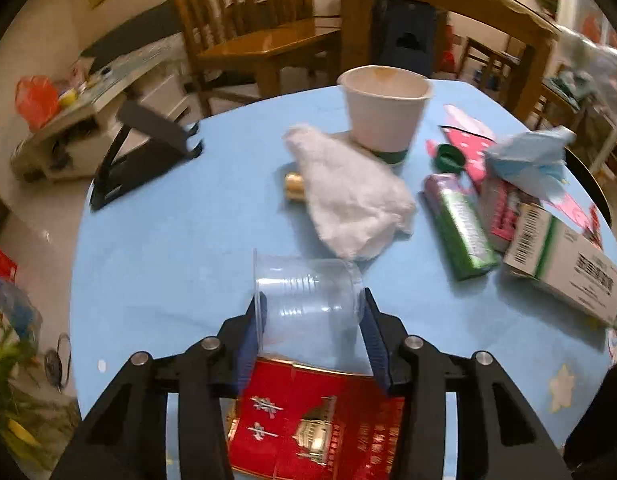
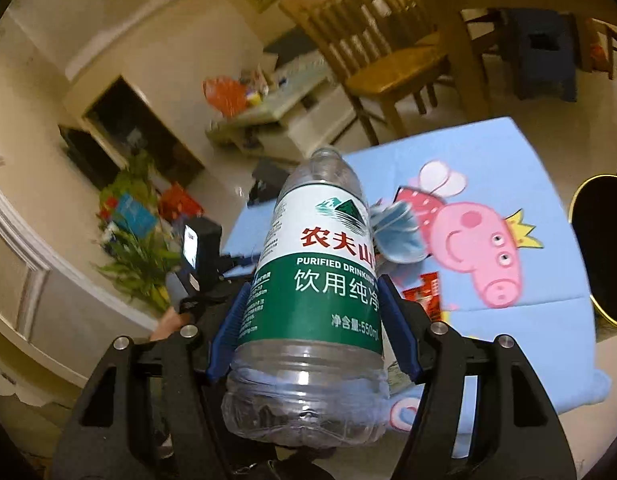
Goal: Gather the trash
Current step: 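Grasp the green-label water bottle with the right tool while the left tool grasps the clear plastic cup, then carry the bottle and cup to the black bin and open both tools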
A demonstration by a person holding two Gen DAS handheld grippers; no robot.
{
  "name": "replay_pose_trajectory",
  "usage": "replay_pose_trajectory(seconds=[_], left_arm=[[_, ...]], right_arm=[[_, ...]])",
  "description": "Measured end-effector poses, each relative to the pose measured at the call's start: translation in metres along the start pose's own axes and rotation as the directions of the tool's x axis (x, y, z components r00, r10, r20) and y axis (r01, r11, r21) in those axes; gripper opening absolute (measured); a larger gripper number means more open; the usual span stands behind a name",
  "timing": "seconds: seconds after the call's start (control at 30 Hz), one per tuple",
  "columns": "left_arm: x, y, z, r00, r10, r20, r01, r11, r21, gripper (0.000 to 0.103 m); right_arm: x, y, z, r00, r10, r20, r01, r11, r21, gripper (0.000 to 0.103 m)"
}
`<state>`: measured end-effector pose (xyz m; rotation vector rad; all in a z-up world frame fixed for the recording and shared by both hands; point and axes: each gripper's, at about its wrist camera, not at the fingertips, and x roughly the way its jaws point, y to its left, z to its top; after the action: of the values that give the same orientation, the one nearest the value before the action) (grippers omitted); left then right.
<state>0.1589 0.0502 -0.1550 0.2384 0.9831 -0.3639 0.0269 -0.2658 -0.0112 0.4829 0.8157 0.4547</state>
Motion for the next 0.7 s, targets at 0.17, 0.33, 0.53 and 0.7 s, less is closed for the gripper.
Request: replay_pose_trajectory(seconds=[0.17,0.33,0.53,0.7], left_arm=[[-0.029,0.006,0.004,0.996,0.062,0.066,-0.058,0.996,-0.070,0.044],[-0.072,-0.002,0.011,0.981,0.143,0.132,-0.126,0.984,-0.130,0.044],[-0.115,-0.049,0.032,0.958,0.162,0.237,-0.143,0.985,-0.094,0.044],[-0.128,-0.084,0.052,0.954,0.116,0.278,-0.105,0.993,-0.055,0.044]], right_arm=[[-0.027,-0.024,0.007,0.996,-0.005,0.088,0.002,1.000,0.030,0.062],[-0.033,-0.074,0.018,0.993,0.033,0.115,-0.047,0.993,0.113,0.061],[-0.003,-0.077,0.028,0.988,0.142,0.056,-0.148,0.982,0.114,0.061],[0.010,-0.058,0.062,0.973,0.222,0.062,-0.227,0.969,0.099,0.061]])
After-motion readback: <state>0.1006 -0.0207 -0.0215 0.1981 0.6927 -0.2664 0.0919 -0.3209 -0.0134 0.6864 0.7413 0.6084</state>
